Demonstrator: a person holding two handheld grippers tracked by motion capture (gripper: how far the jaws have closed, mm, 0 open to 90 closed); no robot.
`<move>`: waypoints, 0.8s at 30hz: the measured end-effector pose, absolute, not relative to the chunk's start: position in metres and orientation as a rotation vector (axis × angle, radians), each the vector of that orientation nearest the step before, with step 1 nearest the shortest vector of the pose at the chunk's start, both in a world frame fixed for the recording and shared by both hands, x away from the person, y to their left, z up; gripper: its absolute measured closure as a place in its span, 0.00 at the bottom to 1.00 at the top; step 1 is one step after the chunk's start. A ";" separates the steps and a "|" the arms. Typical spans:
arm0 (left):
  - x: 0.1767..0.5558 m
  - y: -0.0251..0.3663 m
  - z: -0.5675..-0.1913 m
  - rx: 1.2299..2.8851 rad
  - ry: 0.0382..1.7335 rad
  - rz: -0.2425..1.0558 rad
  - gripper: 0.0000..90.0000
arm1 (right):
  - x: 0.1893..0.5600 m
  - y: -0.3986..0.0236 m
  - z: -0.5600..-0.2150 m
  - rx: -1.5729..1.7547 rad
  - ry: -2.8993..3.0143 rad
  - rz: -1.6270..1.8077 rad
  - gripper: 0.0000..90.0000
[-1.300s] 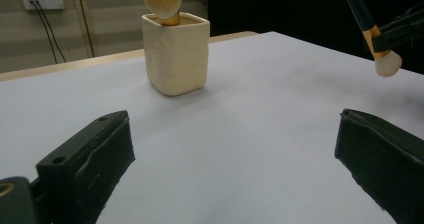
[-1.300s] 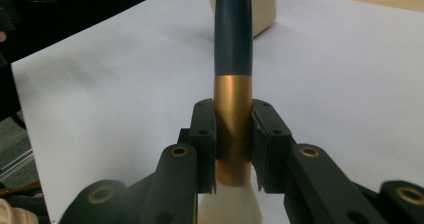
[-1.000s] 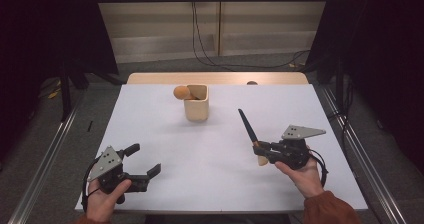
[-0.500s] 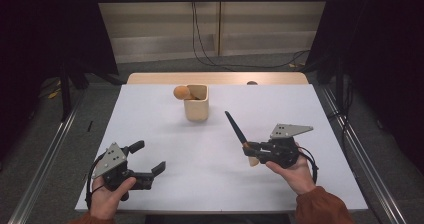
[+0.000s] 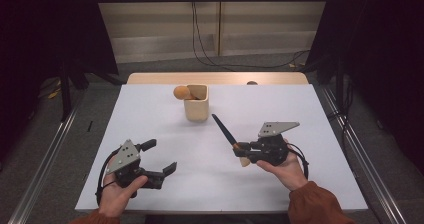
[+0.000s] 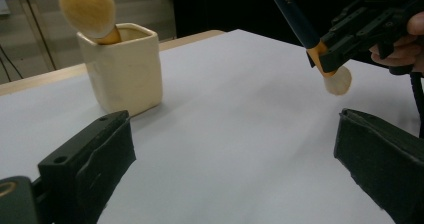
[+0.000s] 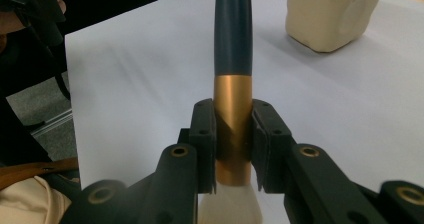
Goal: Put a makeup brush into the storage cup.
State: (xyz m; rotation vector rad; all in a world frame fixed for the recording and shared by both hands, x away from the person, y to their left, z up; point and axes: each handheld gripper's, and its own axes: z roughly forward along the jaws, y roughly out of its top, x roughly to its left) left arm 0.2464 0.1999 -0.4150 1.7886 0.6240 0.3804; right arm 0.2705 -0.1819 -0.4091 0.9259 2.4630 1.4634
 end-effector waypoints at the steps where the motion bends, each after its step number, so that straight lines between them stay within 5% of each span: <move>1: 0.247 0.198 -0.415 1.792 0.619 0.376 0.03 | 0.271 -0.180 -0.409 0.923 2.468 1.460 0.82; 24: 0.258 0.158 -0.411 1.889 0.511 0.280 0.04 | 0.278 -0.165 -0.405 0.842 2.589 1.397 0.82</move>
